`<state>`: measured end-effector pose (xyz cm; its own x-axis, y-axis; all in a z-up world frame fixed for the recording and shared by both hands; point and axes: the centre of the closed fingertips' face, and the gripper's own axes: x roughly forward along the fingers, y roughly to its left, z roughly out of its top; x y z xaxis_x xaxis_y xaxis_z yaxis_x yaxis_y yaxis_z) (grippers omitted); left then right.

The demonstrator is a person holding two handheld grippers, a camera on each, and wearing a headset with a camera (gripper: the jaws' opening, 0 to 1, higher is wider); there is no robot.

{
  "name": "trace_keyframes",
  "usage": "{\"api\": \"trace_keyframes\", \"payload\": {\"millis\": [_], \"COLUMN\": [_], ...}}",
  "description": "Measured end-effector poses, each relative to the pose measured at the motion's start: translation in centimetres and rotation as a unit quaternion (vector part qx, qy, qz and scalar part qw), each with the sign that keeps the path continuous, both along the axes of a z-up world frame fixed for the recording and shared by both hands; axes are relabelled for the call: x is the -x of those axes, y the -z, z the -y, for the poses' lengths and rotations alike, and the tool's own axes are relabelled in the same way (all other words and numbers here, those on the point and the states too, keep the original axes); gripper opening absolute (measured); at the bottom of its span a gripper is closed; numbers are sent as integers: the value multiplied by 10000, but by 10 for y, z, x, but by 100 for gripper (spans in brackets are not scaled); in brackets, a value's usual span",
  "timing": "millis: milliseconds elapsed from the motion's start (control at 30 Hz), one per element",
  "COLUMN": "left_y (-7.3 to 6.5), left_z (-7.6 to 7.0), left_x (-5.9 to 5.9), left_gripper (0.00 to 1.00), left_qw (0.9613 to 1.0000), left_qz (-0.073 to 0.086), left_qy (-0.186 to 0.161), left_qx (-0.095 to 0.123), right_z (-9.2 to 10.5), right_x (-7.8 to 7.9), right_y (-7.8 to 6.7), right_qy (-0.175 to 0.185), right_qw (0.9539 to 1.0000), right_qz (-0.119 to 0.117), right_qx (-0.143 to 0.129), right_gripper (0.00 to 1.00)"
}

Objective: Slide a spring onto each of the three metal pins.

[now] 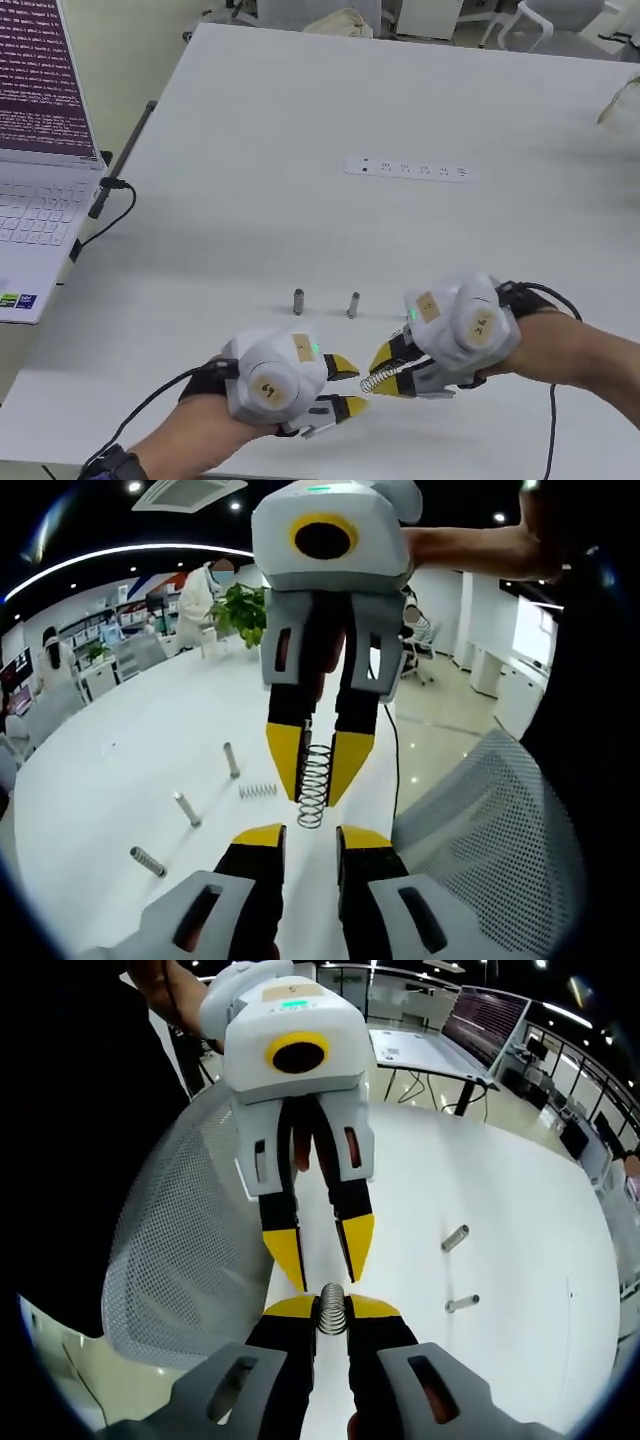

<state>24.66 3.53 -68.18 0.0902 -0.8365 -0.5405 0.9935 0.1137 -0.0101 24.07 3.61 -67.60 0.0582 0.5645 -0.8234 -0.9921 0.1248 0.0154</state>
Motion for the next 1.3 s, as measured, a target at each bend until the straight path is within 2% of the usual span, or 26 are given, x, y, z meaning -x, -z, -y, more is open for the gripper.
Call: {"api": "trace_keyframes", "payload": {"millis": [300, 633, 1000, 1300], "left_y": [-4, -7, -9, -8], "left_z": [-11, -28, -55, -77], "left_x": [-8, -19, -32, -41], "left_gripper": [15, 19, 24, 28], "left_qw": [9996, 9980, 9938, 9895], "left_qz": [-43, -71, -92, -130], "left_qy": [-277, -618, -1092, -1424], "left_qx": [74, 143, 200, 218], "right_z": [10, 16, 21, 27], "right_x": [-2, -12, -22, -38], "right_y": [3, 5, 6, 5], "right_qy": [165, 292, 365, 471], "right_qw": [9998, 9995, 9992, 9984], "right_qz": [-39, -21, 11, 66], "right_qx": [40, 76, 181, 296], "right_gripper": [8, 8, 8, 8]}}
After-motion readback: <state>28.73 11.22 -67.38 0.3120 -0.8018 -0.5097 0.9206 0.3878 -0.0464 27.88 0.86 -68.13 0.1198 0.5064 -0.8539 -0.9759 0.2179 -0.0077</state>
